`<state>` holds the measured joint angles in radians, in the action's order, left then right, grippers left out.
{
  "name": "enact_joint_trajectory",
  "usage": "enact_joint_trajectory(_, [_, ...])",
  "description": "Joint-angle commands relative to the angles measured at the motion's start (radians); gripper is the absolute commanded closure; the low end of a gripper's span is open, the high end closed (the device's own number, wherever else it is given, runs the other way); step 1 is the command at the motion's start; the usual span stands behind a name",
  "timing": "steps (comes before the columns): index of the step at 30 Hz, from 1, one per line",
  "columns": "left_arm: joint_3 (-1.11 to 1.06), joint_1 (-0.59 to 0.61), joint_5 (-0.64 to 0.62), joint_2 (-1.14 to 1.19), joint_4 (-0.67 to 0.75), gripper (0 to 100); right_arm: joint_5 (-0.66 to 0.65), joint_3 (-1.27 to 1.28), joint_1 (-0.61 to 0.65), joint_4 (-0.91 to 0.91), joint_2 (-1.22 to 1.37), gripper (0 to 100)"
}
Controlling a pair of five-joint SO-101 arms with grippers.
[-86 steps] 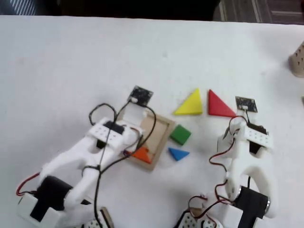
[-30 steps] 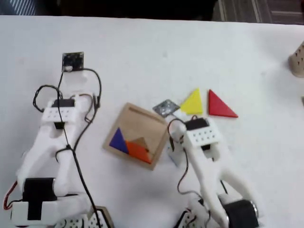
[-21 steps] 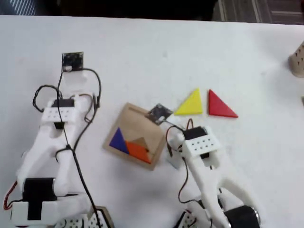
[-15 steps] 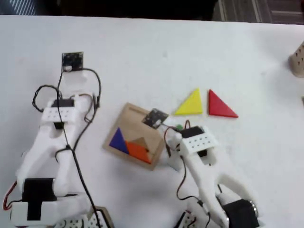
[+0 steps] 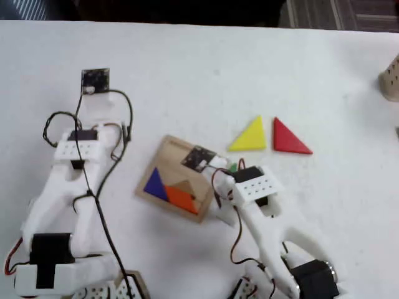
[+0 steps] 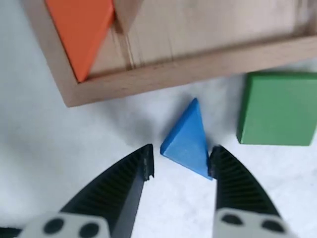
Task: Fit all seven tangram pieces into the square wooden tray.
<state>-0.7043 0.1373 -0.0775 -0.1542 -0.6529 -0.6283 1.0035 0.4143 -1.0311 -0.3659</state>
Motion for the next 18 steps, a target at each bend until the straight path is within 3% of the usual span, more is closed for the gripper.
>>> enact_joint_trajectory(1, [0.028,0.007,-0.006,-0.038,0.031,85,-0.008,-0.017,0.008,0.016,-0.001,82.2])
enact_joint_trajectory(18, [0.025,0.008,-0.006,-0.039,0.029,85,-0.006,-0.017,0.004,0.016,0.001,89.6])
